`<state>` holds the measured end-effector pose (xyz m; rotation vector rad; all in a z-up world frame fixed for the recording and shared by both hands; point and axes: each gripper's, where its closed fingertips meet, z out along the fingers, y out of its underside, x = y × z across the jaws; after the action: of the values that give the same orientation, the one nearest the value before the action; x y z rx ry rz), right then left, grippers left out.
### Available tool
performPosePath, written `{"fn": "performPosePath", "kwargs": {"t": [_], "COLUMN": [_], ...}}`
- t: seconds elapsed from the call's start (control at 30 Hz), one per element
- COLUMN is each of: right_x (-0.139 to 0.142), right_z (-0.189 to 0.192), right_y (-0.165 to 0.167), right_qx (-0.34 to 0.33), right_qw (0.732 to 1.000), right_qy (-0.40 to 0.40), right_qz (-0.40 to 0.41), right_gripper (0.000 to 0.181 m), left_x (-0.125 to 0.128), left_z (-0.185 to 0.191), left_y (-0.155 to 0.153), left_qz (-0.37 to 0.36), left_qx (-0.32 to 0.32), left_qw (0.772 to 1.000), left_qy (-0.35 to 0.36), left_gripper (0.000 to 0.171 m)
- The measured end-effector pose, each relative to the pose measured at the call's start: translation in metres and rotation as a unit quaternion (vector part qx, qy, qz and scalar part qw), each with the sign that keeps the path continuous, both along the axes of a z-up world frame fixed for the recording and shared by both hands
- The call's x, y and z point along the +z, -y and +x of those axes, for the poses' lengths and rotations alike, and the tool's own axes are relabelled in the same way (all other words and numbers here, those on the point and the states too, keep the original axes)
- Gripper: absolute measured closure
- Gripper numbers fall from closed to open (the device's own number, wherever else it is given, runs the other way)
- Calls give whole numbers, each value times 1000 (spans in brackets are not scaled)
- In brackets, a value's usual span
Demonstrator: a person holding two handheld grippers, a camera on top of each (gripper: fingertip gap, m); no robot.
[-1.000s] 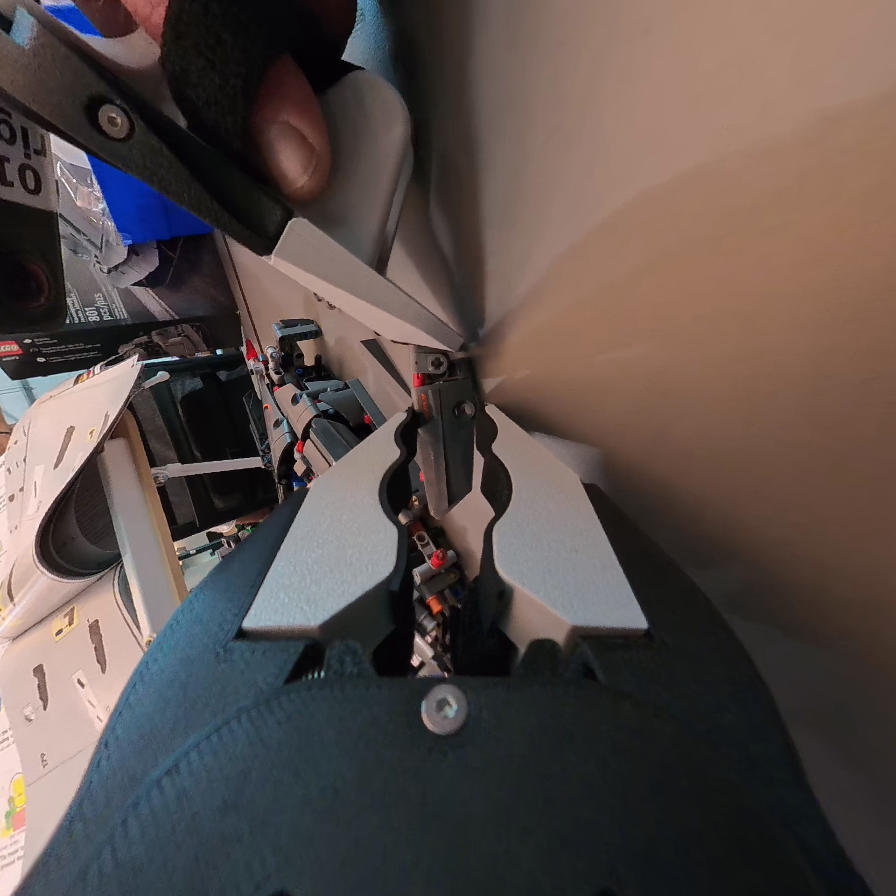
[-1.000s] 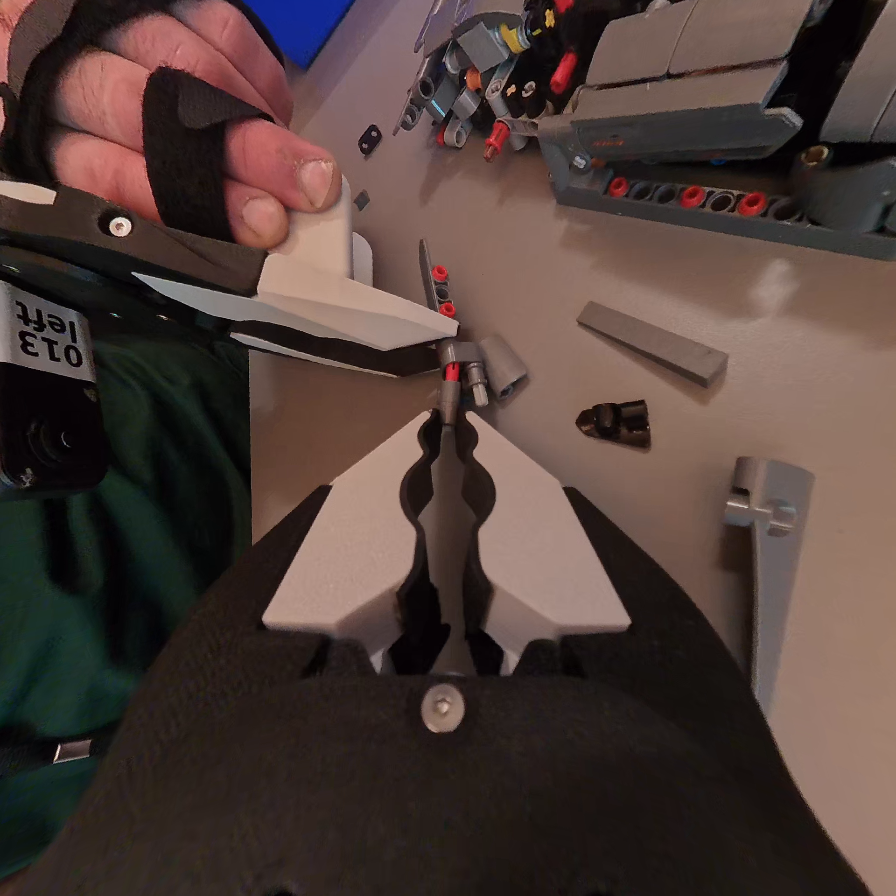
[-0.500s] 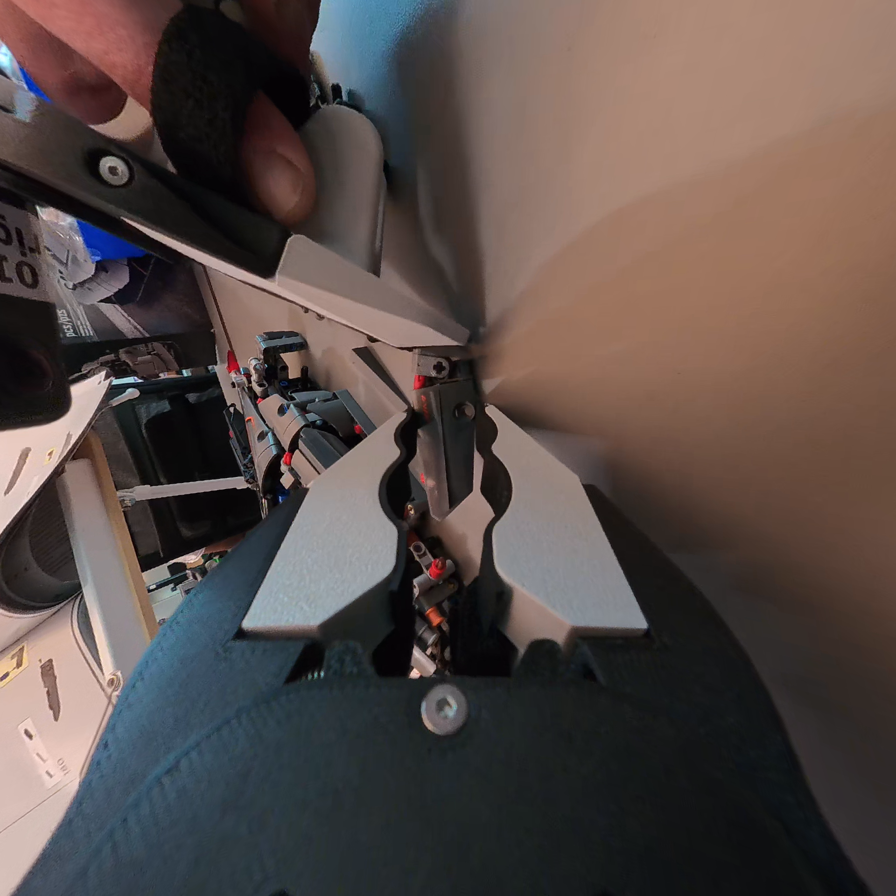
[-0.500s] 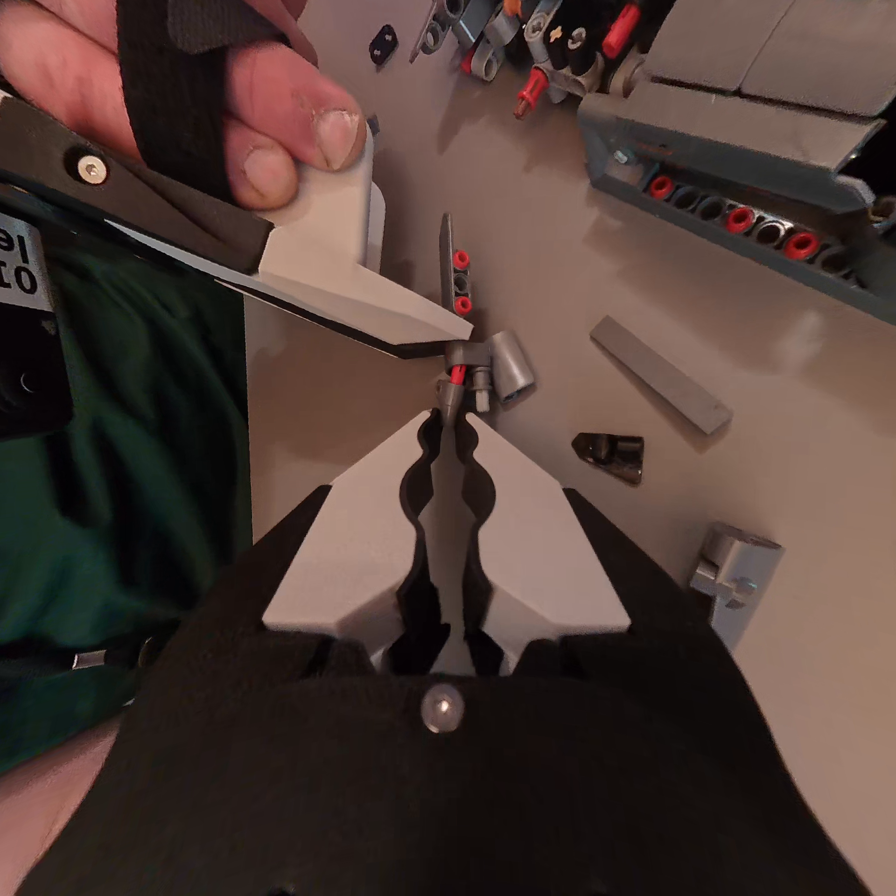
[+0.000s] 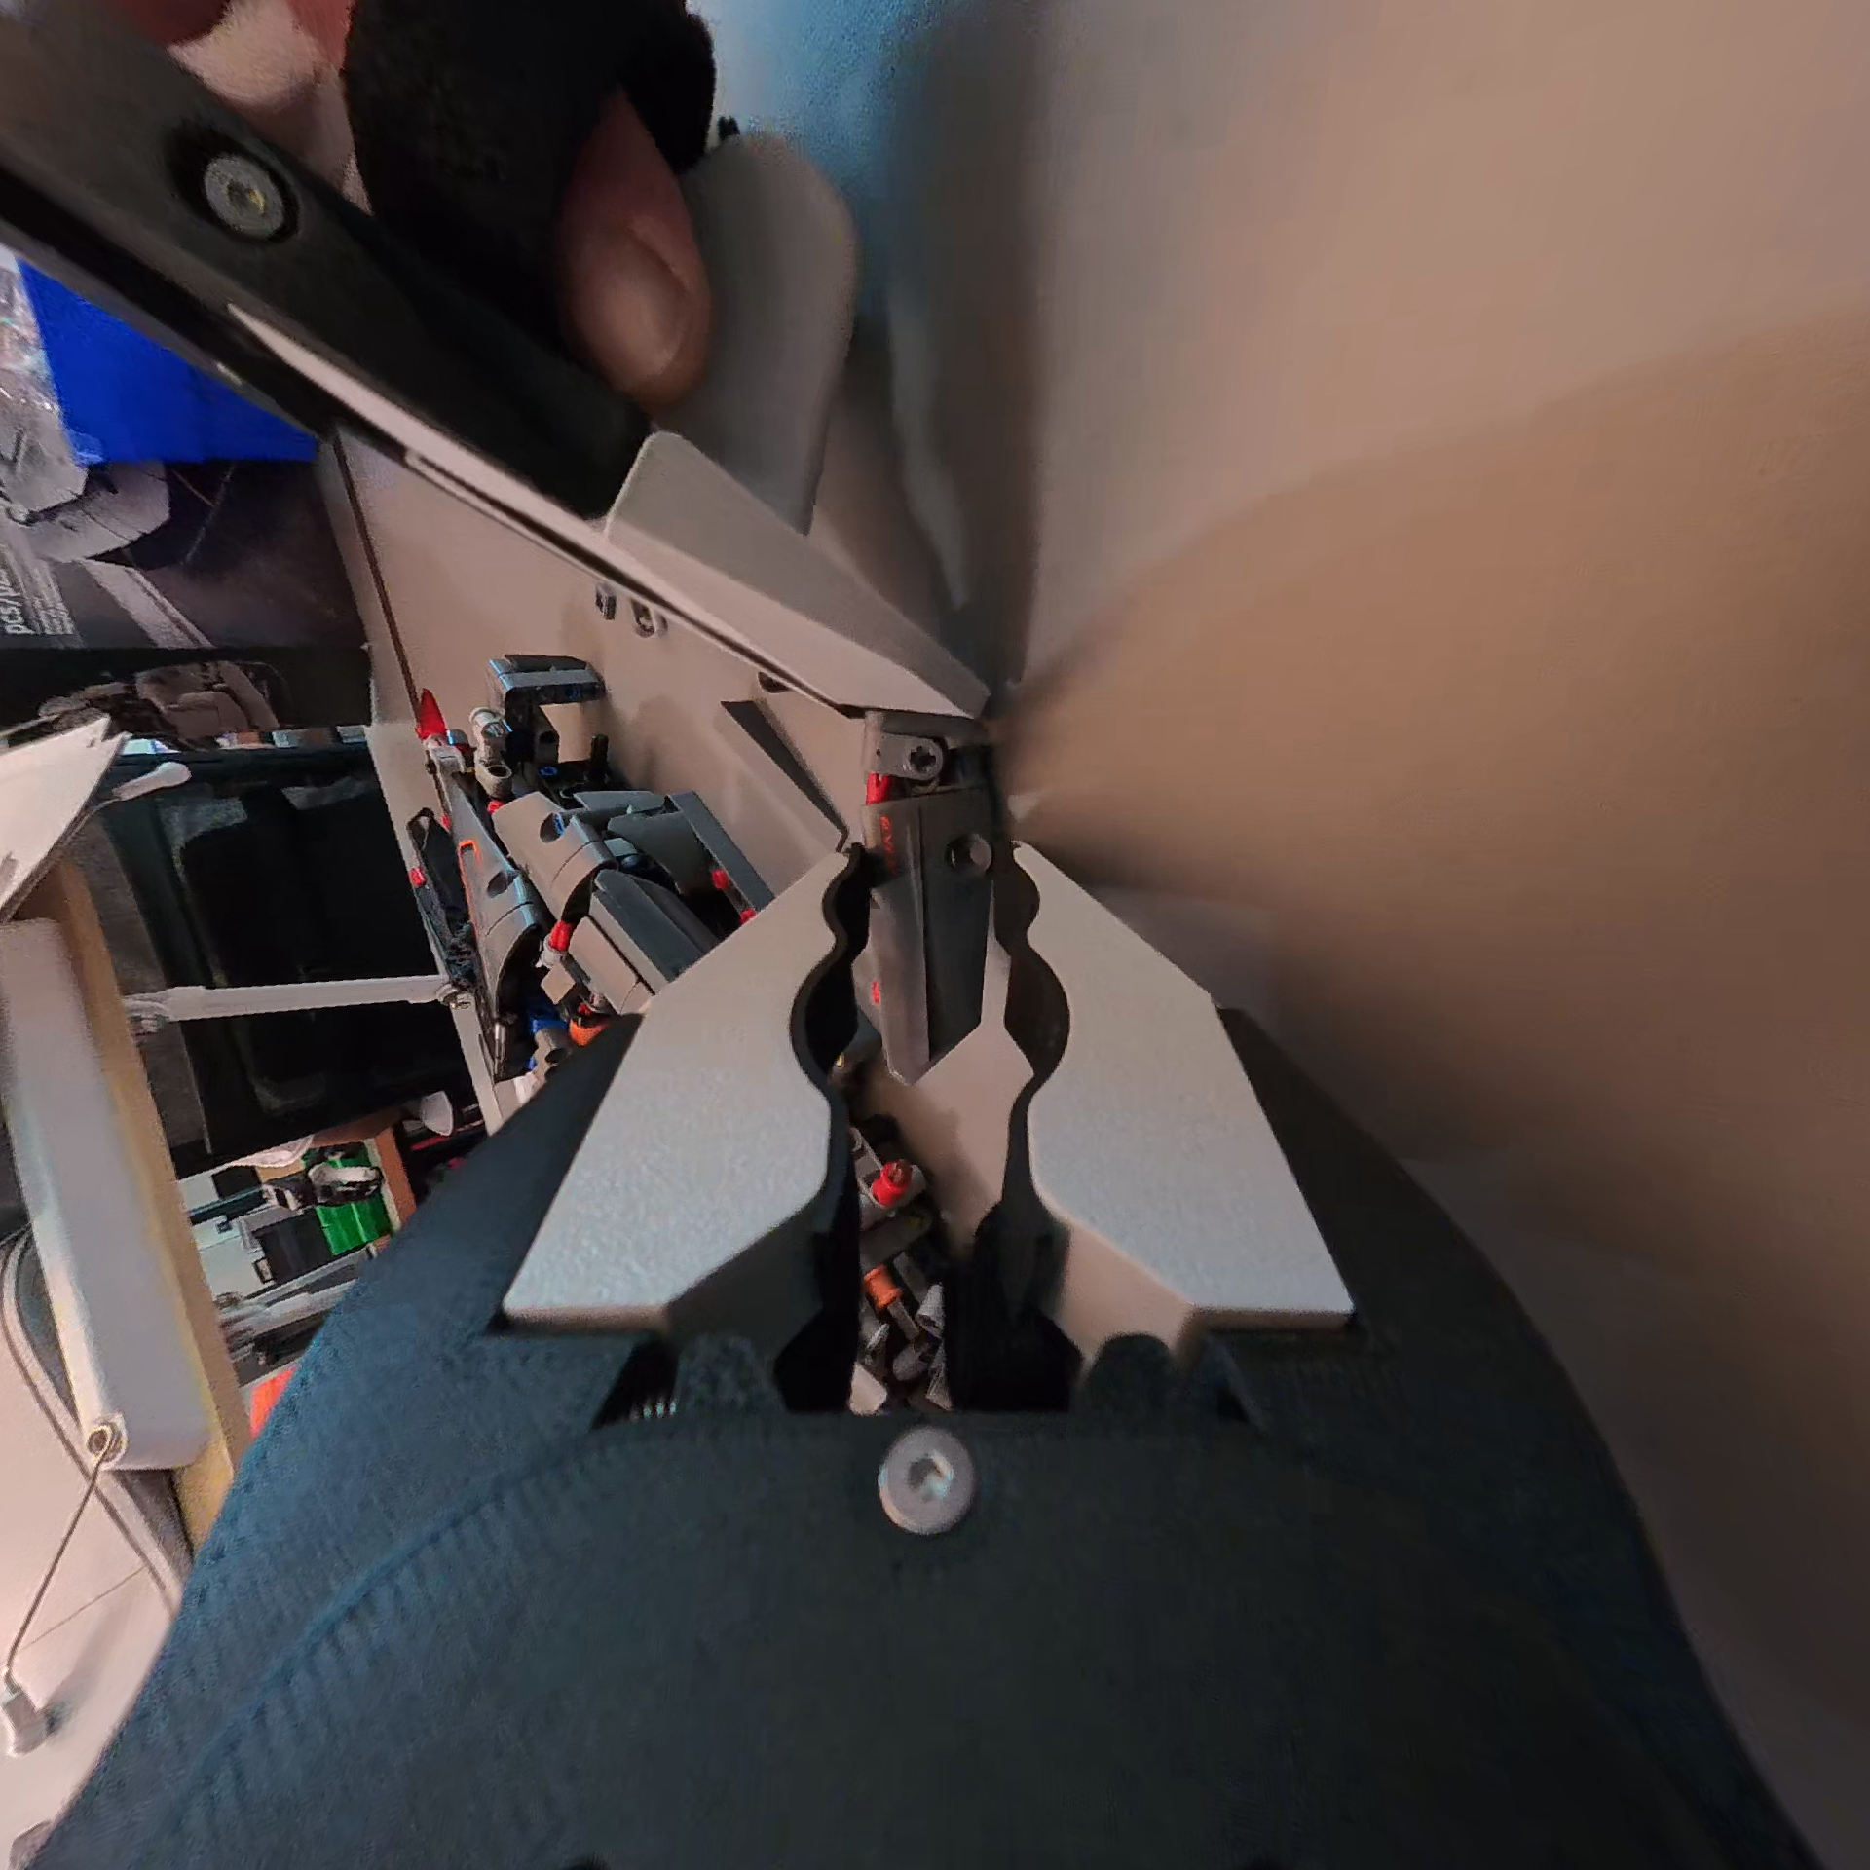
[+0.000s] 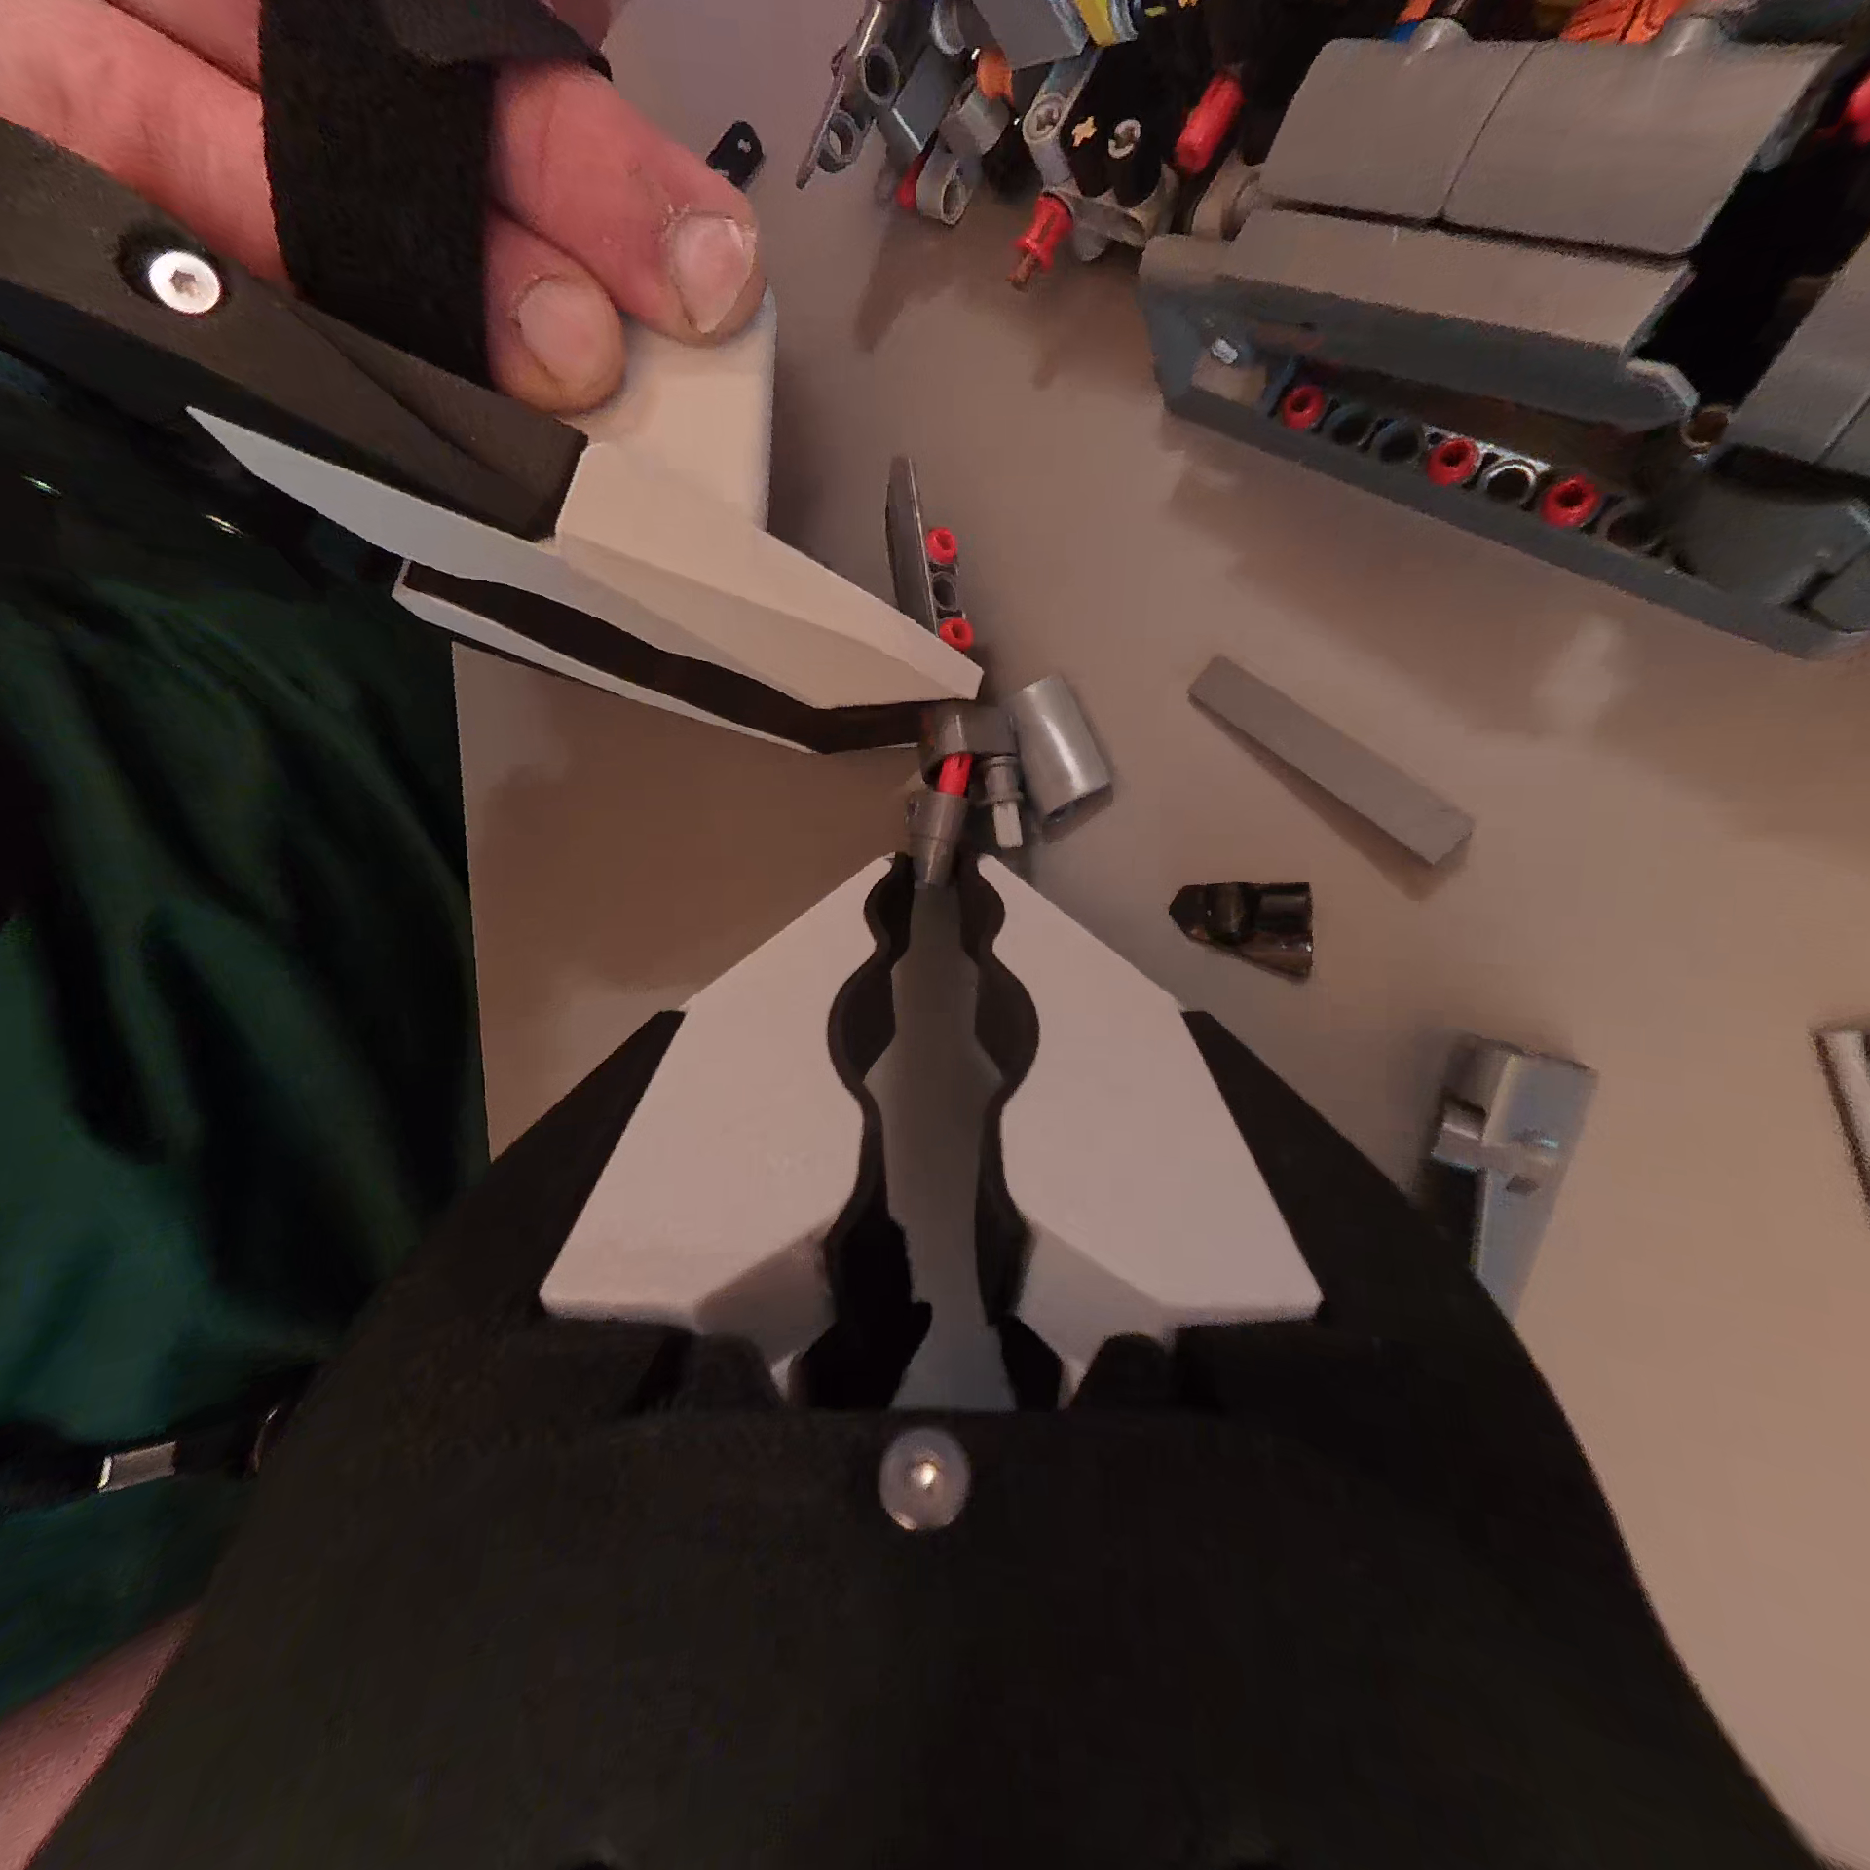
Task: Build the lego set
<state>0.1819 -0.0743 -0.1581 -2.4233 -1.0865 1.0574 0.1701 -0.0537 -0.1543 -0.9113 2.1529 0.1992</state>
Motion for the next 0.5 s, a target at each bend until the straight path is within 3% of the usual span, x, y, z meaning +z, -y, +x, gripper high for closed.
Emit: {"fn": "performPosePath", "kwargs": {"t": [0.3,0.5], "right_x": [4,20], "right_z": [10,20], "right_y": [11,16], "right_qx": [-49,-73], "right_qw": [998,982], "right_qy": [21,44], "right_qz": [41,169], "right_gripper": [165,167], "left_x": [-1,-1], "left_z": [2,2], "left_y": [9,12], "left_qz": [-32,-49], "left_qx": [8,12], "left_qw": [999,999], "left_qy": [-12,-21], "left_gripper": [149,149]}}
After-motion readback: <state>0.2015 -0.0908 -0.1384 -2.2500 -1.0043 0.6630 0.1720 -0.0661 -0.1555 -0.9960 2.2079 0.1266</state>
